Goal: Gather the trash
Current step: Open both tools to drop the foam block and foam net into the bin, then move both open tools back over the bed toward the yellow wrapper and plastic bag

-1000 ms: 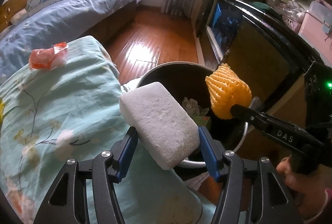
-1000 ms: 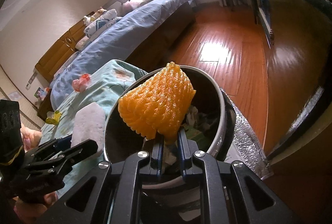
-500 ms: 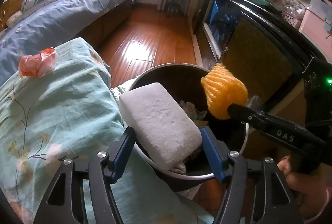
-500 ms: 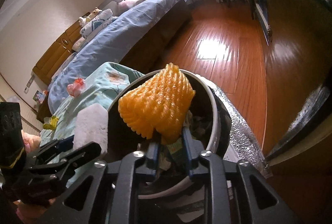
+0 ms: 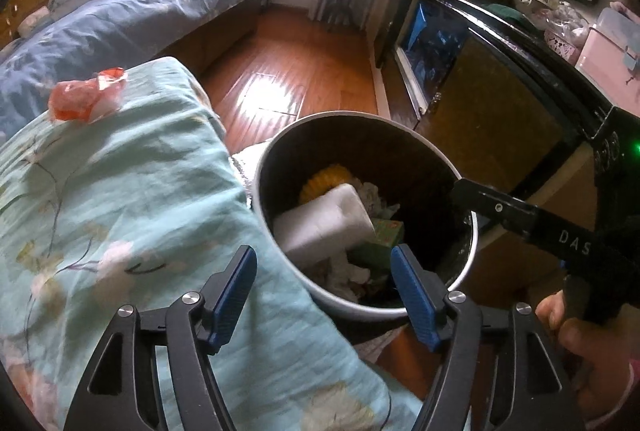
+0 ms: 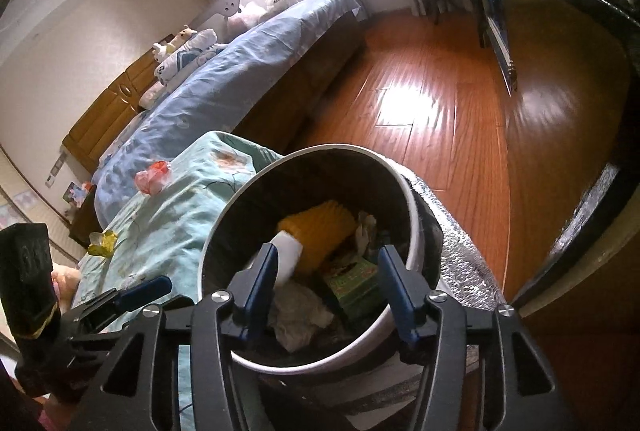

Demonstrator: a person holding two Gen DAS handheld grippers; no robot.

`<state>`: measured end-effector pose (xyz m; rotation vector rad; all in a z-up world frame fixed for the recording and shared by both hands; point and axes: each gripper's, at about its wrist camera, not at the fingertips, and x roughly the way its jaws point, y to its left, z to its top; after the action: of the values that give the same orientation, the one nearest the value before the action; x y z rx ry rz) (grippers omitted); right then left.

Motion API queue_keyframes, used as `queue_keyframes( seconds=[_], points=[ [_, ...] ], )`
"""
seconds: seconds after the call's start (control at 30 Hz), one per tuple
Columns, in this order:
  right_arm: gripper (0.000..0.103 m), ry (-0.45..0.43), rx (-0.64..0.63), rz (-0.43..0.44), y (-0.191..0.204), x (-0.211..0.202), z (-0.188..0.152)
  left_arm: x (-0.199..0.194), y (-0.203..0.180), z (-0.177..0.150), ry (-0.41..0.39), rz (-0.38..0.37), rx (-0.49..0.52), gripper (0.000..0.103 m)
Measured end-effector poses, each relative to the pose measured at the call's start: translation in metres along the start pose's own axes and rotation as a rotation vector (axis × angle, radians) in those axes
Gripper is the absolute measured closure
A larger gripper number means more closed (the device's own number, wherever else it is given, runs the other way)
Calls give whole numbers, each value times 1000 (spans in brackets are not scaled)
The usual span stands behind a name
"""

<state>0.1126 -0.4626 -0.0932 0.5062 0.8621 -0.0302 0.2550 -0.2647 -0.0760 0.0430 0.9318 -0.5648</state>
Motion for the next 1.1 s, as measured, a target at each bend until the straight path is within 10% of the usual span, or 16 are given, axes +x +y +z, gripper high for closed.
queue_keyframes(
  seconds=[0.5,1.1],
  points=[
    [20,32,-146,90,75,14,-13,-61,63,-48,-71,86,-182,33],
    [16,101,-297,221,175,60,-21,-119,143,-79,-128,207,-372,30]
  ],
)
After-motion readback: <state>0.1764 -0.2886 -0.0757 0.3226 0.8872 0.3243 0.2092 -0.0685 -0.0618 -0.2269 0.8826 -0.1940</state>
